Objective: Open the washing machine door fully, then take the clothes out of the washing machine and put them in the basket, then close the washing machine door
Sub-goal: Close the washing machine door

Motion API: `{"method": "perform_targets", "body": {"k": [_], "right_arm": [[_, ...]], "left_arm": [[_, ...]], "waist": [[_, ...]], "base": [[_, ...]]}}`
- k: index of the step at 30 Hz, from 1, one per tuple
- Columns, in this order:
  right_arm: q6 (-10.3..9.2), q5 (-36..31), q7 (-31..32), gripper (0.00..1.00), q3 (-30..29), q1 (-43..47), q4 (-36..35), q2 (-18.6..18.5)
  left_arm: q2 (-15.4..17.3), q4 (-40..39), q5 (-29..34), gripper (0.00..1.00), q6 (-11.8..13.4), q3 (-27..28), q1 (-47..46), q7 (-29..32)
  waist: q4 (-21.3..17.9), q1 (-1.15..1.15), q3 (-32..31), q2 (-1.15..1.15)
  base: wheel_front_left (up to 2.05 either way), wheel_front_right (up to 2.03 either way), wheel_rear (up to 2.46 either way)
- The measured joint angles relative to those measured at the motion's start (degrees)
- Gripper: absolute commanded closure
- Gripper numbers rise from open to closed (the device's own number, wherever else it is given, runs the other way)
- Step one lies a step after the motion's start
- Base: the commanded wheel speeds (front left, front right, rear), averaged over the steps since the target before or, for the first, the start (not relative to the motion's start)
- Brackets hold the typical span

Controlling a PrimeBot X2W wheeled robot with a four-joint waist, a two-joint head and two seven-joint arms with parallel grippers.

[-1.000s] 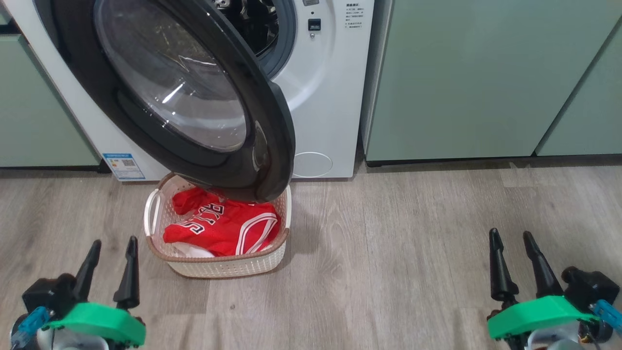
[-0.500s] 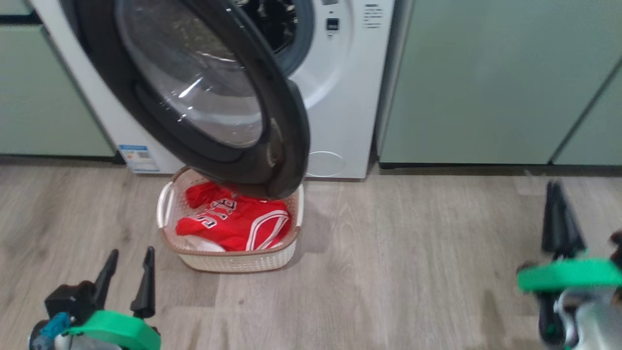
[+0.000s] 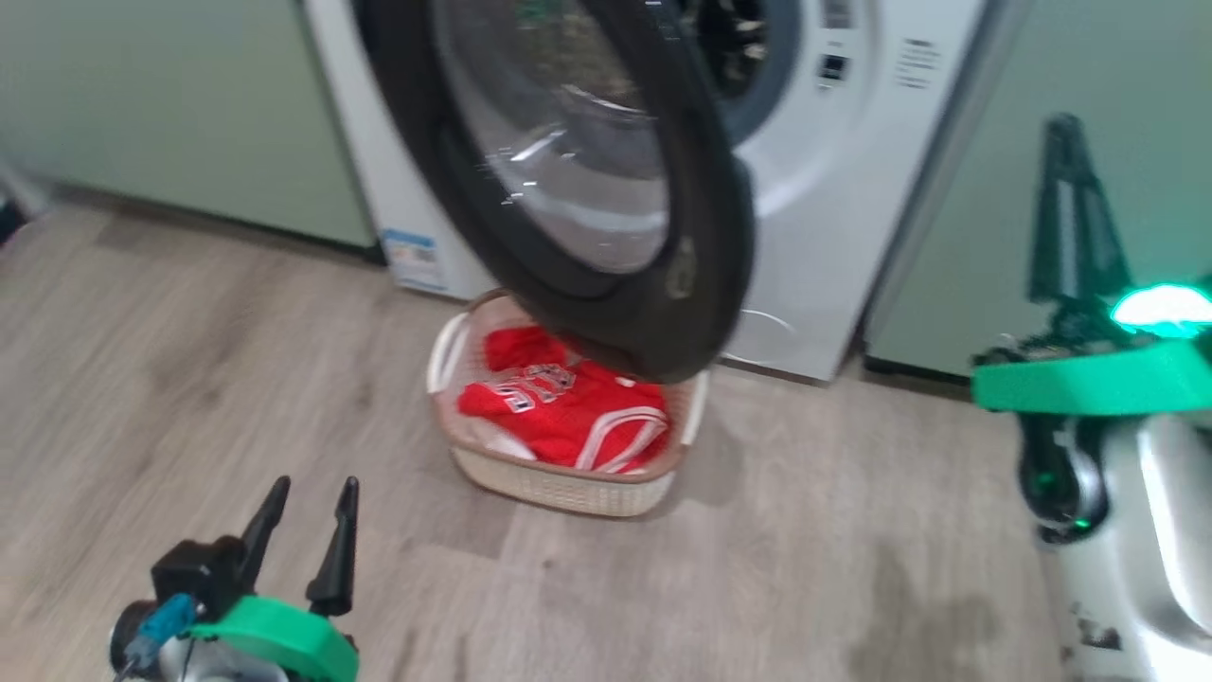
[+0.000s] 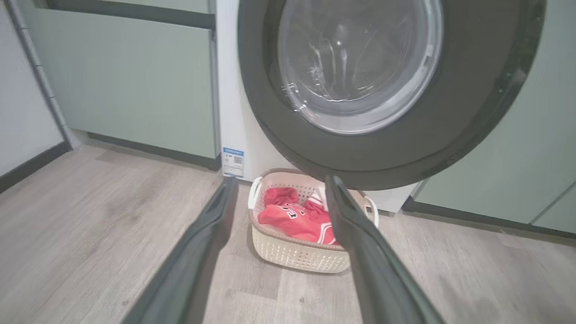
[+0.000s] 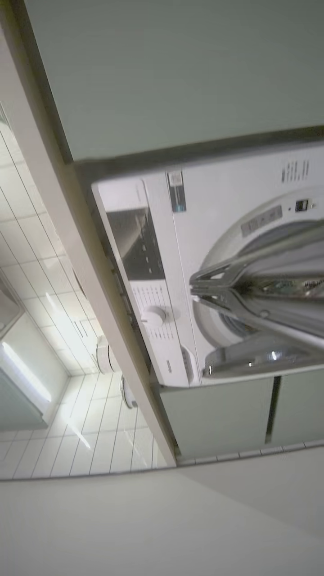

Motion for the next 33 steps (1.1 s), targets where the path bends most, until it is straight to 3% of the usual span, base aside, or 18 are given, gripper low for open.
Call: {"method": "perform_targets", "body": {"k": [7, 14, 18, 22, 33], "right_arm": [[0.00, 0.7, -0.1, 1.00, 11.0, -3.1, 0.6, 0.0], [0.00, 2.9, 0.0, 1.00, 24.6, -4.7, 11.1, -0.3], [0.00, 4.4, 0.0, 1.00, 29.2, -5.1, 17.4, -0.6], [0.00, 5.8, 0.0, 1.00, 28.7, -6.6, 23.3, -0.9], [0.00, 3.2, 0.0, 1.00, 18.9, -10.7, 32.8, -0.8]], "left_arm": [[-0.8, 0.7, 0.6, 0.00, 0.0, -2.5, -0.2, 0.0], [-1.2, 1.2, 0.6, 0.00, 0.0, -4.3, -0.3, 0.0], [-1.6, 1.3, 0.6, 0.00, 0.0, -4.7, -0.6, 0.0], [-2.8, 1.2, 0.6, 0.00, 0.0, -4.8, -1.5, 0.0], [-5.5, 1.1, 0.5, 0.00, 0.0, -6.4, -3.2, 0.0]], "waist": [[7.2, 0.00, -0.4, 0.00], [12.4, 0.00, 0.0, 0.00], [13.8, 0.00, 0.9, 0.00], [14.5, 0.00, 1.9, 0.00], [13.6, 0.00, 6.9, 0.00]], "base": [[0.00, 0.00, 0.00], [0.00, 0.00, 0.00], [0.00, 0.00, 0.00], [0.00, 0.00, 0.00], [0.00, 0.00, 0.00]]}}
